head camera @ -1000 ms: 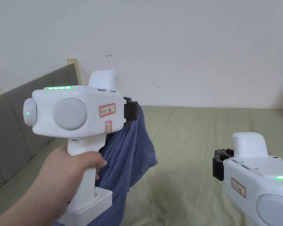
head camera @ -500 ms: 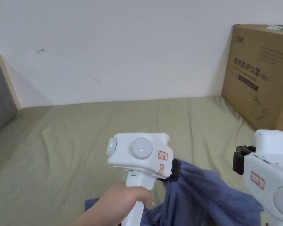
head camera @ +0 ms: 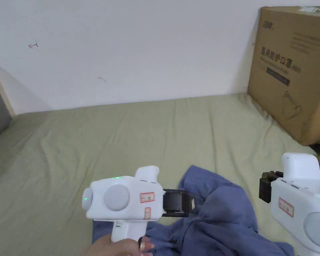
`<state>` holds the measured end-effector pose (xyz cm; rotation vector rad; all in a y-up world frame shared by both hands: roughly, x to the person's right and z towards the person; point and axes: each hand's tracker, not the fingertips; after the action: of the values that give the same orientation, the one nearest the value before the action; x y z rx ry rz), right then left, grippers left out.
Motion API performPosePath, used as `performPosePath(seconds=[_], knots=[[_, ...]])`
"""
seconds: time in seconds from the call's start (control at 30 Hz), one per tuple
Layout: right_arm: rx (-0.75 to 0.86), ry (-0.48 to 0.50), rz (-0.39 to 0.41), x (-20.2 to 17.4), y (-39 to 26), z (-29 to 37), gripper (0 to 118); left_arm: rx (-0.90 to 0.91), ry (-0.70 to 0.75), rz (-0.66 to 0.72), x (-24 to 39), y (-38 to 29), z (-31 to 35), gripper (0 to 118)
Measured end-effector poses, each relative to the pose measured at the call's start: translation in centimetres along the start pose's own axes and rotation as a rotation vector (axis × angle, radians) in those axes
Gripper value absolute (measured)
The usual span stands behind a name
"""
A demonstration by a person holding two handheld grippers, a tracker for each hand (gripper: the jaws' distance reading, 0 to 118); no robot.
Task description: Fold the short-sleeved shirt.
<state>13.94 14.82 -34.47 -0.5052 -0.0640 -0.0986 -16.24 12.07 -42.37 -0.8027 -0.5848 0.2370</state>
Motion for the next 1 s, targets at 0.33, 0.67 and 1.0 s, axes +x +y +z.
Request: performPosePath(seconds=[0.33,0.67,1.0], knots=[[0.045,0.021,-0.001,-0.9,-0.2,2.0,0,0.331,0.222,0.118,-3.8,-3.8,14.7,0],[-0.001,0.071,-0.031,0.5,-1.6,1.7,0,-0.289,0.419,0.355,-14.0,-9.8,5.4,9],[-0.109,-0.02,-0.049,5.1,-3.8,-0.9,0,-0.382,0.498,0.245,-14.2,-12.3,-0.7,110]])
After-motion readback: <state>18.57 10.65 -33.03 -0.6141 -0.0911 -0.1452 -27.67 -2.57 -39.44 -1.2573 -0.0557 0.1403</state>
